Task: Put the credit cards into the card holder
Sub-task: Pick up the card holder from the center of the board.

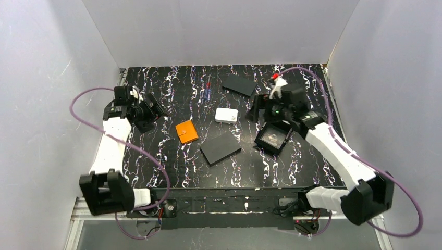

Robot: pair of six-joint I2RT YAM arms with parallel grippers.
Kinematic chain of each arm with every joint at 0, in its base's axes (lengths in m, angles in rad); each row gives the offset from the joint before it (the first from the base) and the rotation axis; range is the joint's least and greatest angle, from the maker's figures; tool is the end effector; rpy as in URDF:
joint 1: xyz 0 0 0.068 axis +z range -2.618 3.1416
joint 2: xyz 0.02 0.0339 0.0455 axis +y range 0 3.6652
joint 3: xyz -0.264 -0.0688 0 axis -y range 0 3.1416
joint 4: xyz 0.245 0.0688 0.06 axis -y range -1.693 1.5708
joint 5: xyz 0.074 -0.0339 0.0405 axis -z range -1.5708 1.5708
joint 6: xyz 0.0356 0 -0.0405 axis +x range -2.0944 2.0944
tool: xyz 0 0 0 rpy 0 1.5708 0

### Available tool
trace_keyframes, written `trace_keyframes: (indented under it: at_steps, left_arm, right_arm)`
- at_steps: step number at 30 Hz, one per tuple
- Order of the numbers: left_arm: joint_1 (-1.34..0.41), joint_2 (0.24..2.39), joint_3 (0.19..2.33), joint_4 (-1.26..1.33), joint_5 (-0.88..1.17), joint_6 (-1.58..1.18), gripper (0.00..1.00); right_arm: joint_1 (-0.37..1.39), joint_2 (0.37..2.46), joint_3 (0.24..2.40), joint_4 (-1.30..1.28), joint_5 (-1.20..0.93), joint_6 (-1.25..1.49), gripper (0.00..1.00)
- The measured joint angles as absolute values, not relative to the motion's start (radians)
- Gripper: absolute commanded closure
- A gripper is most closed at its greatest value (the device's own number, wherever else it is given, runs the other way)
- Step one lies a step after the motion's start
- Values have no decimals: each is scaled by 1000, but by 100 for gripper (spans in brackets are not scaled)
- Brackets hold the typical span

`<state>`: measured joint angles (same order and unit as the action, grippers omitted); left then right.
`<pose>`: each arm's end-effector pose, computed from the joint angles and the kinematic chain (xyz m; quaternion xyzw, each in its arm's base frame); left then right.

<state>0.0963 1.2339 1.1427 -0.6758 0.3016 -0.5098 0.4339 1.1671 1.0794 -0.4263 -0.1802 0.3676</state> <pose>0.2597 0.0145 0.3252 -0.2154 0.8860 -0.2147 0.3501 0.2337 0.1153 0.3410 -0.0738 0.8581 0.2674 0.4320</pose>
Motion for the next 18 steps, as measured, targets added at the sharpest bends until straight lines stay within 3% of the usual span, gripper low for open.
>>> trace_keyframes:
  at_steps: [8,18]
  left_arm:
    - [119,1534,1122,-579,476,-591,35]
    - [119,1690,1066,-493,487,-565,53]
  right_arm:
    - [666,1445,1119,-228,-226,464,0]
    - [831,1909,1351,-43,-273,585,36]
